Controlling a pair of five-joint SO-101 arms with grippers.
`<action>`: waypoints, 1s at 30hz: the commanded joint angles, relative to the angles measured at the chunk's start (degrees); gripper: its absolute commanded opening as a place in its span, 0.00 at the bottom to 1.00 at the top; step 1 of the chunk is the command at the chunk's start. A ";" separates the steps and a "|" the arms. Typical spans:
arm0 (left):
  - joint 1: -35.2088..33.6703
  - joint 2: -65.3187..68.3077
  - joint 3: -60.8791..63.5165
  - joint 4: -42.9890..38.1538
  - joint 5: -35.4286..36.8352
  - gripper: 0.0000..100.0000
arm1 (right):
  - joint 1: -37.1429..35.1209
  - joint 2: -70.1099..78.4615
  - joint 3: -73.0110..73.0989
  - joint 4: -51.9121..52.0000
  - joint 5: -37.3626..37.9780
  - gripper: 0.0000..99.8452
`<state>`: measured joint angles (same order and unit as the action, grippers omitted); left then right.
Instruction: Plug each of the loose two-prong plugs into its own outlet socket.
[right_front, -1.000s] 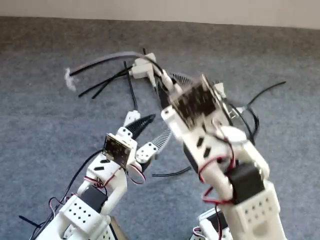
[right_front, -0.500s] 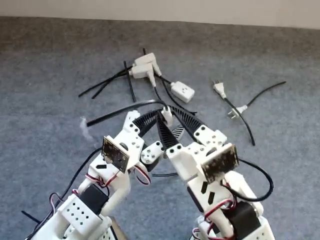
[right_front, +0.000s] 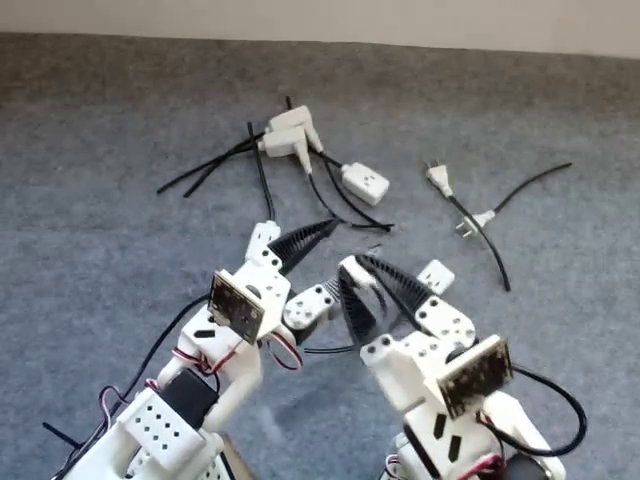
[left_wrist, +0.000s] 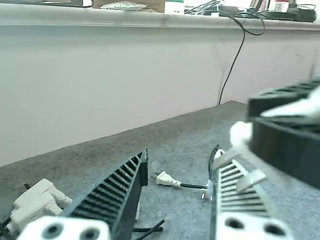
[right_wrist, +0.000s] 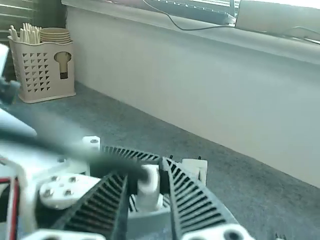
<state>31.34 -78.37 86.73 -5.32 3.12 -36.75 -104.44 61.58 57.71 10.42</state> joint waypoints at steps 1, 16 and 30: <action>-2.95 -0.31 -4.44 -1.58 0.09 0.20 | -0.84 -0.66 -0.22 6.37 -0.26 0.01; -2.86 -0.57 -4.44 -1.41 0.09 0.20 | -0.84 -0.48 0.22 7.78 0.00 0.01; -3.30 -0.40 1.45 -1.23 -0.18 0.20 | 2.33 4.79 -1.19 -5.58 2.11 0.01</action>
<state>28.53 -78.46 86.99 -5.32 3.03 -36.84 -103.47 63.69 55.16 12.00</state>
